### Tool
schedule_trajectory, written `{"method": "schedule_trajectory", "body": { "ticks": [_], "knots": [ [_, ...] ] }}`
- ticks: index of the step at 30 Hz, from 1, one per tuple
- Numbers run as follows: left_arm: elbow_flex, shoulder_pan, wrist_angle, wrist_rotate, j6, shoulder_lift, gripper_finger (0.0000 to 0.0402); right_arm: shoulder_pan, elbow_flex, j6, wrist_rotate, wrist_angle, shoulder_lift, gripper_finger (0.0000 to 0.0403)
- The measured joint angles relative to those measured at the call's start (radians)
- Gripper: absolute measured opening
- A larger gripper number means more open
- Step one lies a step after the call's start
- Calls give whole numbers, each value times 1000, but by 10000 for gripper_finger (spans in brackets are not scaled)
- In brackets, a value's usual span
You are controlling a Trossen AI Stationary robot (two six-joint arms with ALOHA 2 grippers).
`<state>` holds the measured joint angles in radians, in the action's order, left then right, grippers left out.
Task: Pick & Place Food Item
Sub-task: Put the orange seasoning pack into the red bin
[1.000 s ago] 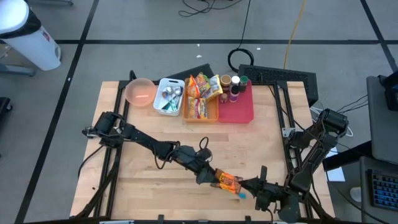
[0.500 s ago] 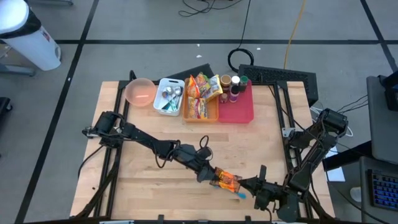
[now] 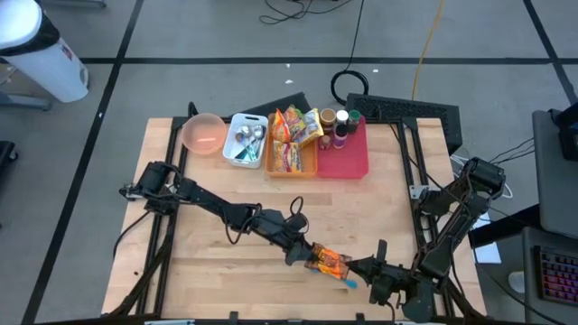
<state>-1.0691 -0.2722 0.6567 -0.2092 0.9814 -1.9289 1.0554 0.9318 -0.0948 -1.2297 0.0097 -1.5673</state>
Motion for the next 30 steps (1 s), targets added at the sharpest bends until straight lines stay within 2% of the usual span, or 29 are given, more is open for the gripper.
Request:
{"method": "schedule_trajectory", "body": {
  "ticks": [13, 23, 30],
  "knots": [
    [0, 6, 0, 0, -37, 0, 82, 0, 0, 4, 3, 0, 0, 0],
    [0, 6, -1, 1, -57, 0, 11, 0, 0, 4, 4, 0, 0, 0],
    [0, 5, -3, 1, -74, 0, 10, 0, 0, 4, 26, 0, 0, 0]
  ]
}}
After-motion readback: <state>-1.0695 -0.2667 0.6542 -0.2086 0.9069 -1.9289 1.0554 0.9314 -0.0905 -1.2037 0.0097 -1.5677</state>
